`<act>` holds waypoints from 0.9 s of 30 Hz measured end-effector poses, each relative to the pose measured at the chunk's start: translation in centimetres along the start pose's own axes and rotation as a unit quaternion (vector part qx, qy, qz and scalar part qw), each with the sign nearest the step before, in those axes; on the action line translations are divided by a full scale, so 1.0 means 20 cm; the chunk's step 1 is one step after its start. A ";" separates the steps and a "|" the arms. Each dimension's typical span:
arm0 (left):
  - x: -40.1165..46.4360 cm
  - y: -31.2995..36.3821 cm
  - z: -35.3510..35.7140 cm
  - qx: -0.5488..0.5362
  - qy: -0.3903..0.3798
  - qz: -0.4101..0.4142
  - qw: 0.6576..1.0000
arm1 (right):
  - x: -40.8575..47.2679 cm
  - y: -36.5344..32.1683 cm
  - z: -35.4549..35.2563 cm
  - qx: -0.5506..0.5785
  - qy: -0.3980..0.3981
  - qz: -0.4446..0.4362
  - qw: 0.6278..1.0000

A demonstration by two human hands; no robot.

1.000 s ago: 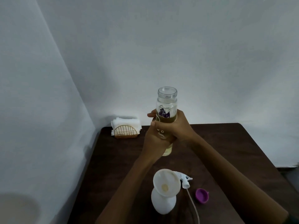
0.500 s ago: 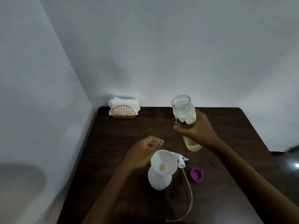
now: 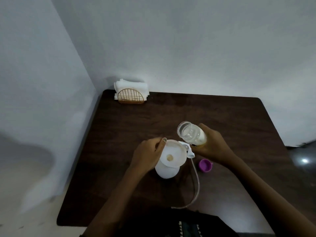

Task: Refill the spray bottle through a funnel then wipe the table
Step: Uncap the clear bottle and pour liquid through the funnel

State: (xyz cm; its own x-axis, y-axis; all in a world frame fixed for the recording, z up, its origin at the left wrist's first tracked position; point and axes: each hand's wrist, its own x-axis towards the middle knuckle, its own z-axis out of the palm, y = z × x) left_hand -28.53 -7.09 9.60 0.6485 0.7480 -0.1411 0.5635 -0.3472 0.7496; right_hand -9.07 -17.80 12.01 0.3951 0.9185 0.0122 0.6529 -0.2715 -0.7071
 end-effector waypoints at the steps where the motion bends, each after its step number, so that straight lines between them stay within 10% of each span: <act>1: 0.00 0.00 0.00 0.006 0.009 0.003 1.000 | 0.00 0.01 0.00 -0.010 -0.007 -0.002 1.000; 27: 0.02 -0.01 0.04 0.087 0.074 0.038 0.993 | 0.03 0.08 0.01 -0.238 -0.038 -0.132 0.961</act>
State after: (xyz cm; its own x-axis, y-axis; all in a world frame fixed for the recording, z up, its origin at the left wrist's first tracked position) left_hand -27.95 -7.24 8.95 0.6177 0.7862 0.0179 0.6040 -0.4888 0.6294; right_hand -7.88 -17.60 10.69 0.1389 0.9869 0.0819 0.9530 -0.1107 -0.2821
